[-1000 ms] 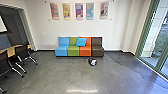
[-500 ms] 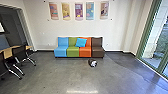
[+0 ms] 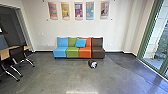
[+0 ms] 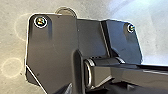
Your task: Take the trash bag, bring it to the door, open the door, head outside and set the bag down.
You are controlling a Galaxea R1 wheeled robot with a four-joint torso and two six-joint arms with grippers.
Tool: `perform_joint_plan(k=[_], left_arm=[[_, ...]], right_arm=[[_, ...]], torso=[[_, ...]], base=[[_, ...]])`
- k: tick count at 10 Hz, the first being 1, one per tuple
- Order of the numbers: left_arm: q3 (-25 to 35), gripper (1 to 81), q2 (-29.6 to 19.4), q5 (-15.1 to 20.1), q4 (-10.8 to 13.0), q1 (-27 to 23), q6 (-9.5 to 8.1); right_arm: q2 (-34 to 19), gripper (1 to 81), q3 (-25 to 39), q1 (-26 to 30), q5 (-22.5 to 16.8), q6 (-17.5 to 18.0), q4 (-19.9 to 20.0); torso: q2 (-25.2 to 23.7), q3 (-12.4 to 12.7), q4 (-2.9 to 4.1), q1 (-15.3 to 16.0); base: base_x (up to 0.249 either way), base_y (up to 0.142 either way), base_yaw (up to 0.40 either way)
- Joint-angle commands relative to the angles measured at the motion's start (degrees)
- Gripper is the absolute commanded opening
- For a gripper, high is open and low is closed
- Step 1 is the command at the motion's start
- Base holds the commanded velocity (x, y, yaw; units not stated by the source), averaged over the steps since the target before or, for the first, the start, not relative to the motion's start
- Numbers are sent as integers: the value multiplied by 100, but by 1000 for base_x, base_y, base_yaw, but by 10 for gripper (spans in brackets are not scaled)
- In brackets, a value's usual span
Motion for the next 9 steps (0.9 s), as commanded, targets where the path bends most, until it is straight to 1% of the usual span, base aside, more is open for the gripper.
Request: perform_joint_plan(k=[1,9], left_arm=[[12,811,-2,299,73,-257,53],[29,811,-2,299,81,-257,53]], right_arm=[[35,811,46,179,-387,-67,-114],[35,811,46,162,-395,-67,-149]], torso=[[0,0,0,0],[0,0,0,0]], base=[[145,0,0],[147,0,0]])
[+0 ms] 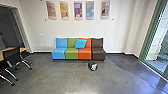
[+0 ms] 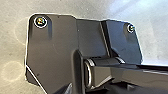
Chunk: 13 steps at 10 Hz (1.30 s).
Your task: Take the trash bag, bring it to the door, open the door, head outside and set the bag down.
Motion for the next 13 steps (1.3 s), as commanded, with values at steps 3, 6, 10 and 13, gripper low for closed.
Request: perform_joint_plan(k=[3,6,10,13], left_arm=[[29,811,-2,291,79,-257,53],[38,811,-2,299,79,-248,53],[38,811,-2,299,79,-248,53],[29,811,6,299,79,-248,53]], right_arm=[[34,811,46,162,-395,-67,-111],[34,811,46,162,-395,-67,-120],[34,811,46,170,-395,-67,-120],[25,811,46,170,-395,-67,-138]], torso=[[0,0,0,0],[0,0,0,-2],[2,-2,0,0],[2,-2,0,0]], base=[[147,-20,0],[147,-75,0],[147,-77,0],[152,-77,0]])
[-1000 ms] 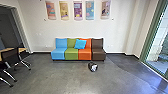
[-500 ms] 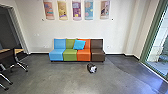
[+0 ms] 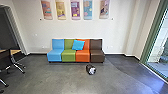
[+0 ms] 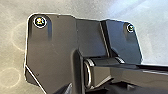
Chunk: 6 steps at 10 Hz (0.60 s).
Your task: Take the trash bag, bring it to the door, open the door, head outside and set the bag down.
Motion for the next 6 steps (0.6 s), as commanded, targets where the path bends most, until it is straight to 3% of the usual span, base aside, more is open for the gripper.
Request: perform_joint_plan(k=[1,6], left_arm=[[40,811,-10,298,79,-257,45],[49,811,-10,298,79,-248,45]], right_arm=[[12,811,50,173,-395,-67,-102],[12,811,50,164,-395,-67,-102]], torso=[[0,0,0,0],[0,0,0,0]], base=[[153,-76,0],[153,-76,0]])
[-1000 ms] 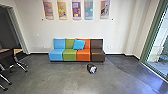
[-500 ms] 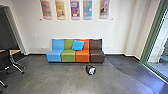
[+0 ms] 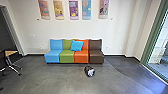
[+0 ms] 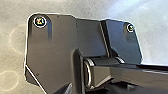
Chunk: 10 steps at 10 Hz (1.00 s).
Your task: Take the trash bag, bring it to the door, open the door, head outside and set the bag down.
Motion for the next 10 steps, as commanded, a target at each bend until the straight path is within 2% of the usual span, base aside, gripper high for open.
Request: perform_joint_plan(k=[1,10], left_arm=[[40,811,-10,298,77,-251,45],[40,811,-10,298,68,-251,45]], right_arm=[[12,811,50,164,-393,-67,-90],[3,811,50,155,-384,-67,-90]], torso=[[0,-2,0,0],[0,-2,0,0]], base=[[153,-65,0],[155,0,0]])
